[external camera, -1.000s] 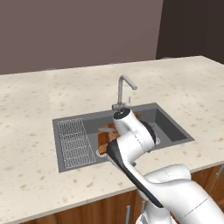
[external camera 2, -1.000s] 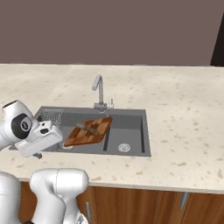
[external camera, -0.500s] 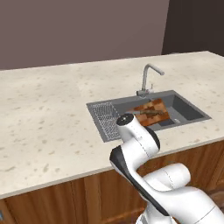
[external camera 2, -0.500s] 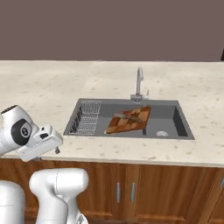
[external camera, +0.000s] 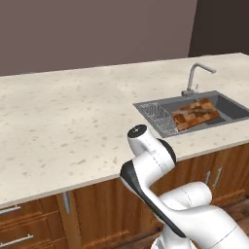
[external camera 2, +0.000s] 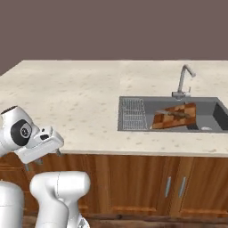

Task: Move the cutting board and knife to the sink. Then move spray from the cabinet to the counter.

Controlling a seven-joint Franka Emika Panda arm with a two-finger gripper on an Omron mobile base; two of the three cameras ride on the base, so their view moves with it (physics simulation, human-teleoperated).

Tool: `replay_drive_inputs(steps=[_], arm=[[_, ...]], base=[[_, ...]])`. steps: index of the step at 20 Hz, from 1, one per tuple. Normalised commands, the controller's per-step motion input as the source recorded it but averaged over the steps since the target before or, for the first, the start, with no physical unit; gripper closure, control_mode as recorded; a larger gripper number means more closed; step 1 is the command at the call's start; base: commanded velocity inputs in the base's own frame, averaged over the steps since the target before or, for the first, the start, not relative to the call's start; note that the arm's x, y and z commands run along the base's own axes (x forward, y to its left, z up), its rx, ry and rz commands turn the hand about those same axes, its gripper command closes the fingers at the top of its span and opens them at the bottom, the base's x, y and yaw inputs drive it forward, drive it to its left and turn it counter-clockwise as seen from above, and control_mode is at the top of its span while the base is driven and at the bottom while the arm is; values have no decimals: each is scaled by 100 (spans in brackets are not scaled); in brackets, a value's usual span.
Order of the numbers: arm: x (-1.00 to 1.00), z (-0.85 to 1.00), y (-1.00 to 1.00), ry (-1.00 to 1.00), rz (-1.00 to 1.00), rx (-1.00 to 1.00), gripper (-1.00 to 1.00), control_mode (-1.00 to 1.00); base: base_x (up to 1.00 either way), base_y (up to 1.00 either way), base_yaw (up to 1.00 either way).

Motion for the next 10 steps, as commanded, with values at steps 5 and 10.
replay_drive_inputs(steps=[5,10], arm=[[0,0,0,0,0,0,-100,100],[0,0,0,0,0,0,-100,100]], base=[[-49,100,-5],[-47,100,-6]])
